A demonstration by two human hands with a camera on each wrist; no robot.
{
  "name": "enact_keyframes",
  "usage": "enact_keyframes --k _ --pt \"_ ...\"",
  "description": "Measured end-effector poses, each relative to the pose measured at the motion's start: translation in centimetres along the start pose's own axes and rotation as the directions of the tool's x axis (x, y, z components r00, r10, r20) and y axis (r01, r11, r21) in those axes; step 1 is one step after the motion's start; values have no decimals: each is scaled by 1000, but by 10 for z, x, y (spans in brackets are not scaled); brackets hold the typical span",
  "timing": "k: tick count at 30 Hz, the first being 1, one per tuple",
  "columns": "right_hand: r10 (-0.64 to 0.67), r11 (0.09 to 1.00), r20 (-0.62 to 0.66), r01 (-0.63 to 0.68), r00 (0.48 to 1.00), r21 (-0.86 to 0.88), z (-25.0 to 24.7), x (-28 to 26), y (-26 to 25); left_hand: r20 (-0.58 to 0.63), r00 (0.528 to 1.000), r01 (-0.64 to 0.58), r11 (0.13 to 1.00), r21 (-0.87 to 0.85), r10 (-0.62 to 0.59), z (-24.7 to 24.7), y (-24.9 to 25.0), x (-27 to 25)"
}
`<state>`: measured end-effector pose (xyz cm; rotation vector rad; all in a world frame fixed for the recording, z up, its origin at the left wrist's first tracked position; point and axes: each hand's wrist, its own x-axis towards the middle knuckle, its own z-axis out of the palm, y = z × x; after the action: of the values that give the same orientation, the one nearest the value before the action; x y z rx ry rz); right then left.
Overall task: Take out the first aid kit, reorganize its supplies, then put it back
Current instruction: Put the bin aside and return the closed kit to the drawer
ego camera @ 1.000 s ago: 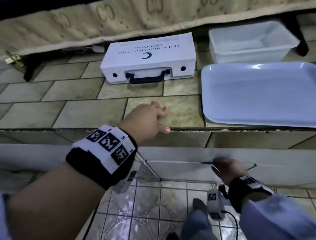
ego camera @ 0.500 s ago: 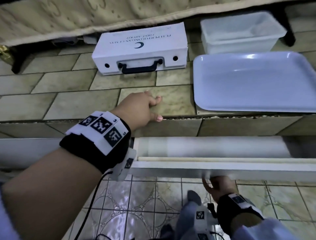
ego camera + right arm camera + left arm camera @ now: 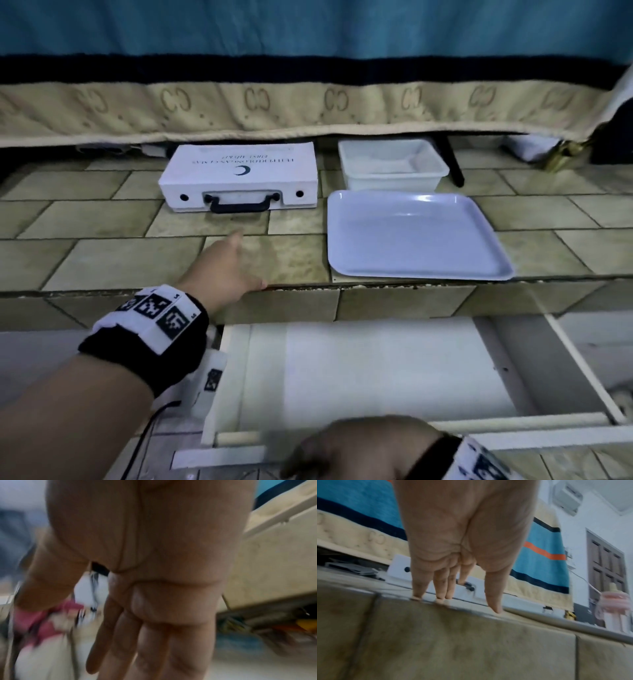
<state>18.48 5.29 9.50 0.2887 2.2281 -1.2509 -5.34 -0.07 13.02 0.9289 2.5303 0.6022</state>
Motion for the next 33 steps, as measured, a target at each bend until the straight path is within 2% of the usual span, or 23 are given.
enact_keyframes --k 2,3,4,5,6,7,8,9,10,14,16,17,19,21,23,25,28,30,31,33 --pt "-153 965 -58 162 986 206 -30 -10 -23 -90 986 116 969 -217 -138 -15 -15 6" --pt "-176 926 -193 229 965 300 -52 -10 -32 -132 970 157 943 -293 -203 -22 -23 12" --pt "-162 873 -323 288 932 393 -79 -9 -38 -162 956 171 913 -369 -245 -31 -32 21" --pt "-110 824 -495 358 862 439 -106 -6 -40 -155 939 221 885 -410 -306 -40 -36 26" --pt "-43 781 -606 405 795 476 -132 -5 -47 -144 924 256 851 -459 -355 -48 -41 36" --pt "-2 733 -684 466 730 495 -158 -1 -53 -122 905 299 812 -501 -408 -55 -44 42" --pt "35 692 -726 508 687 514 -179 5 -59 -103 897 300 764 -571 -429 -62 -42 46" --pt "71 683 -739 507 670 526 -197 14 -62 -85 900 277 711 -646 -428 -67 -41 51" --pt "104 698 -734 477 672 535 -212 25 -63 -86 907 248 688 -682 -413 -69 -38 56" --pt "178 741 -613 305 770 599 -237 65 -63 -98 919 159 588 -793 -381 -72 -35 75" --pt "190 787 -611 253 769 563 -233 79 -66 -87 937 126 559 -820 -339 -72 -37 78" --pt "207 810 -629 229 749 540 -229 82 -69 -65 942 131 539 -832 -329 -71 -41 78" --pt "229 813 -654 228 721 536 -221 85 -69 -41 947 139 521 -842 -319 -69 -51 82" --pt "238 737 -630 286 739 613 -215 85 -68 -100 932 107 526 -844 -350 -72 -61 82" --pt "237 672 -620 334 748 661 -210 88 -71 -114 918 87 473 -877 -380 -79 -68 86" --pt "207 650 -605 355 768 673 -205 94 -71 -91 920 80 408 -910 -382 -88 -72 88" --pt "147 698 -601 349 786 626 -197 108 -73 -106 903 61 369 -927 -417 -98 -77 93" --pt "135 724 -588 326 797 608 -188 116 -75 -110 912 65 403 -913 -394 -96 -79 100" --pt "141 743 -596 314 790 591 -185 118 -75 -105 914 59 385 -921 -392 -95 -75 98" --pt "153 777 -630 301 761 553 -179 119 -75 -135 904 48 410 -911 -405 -92 -70 92"
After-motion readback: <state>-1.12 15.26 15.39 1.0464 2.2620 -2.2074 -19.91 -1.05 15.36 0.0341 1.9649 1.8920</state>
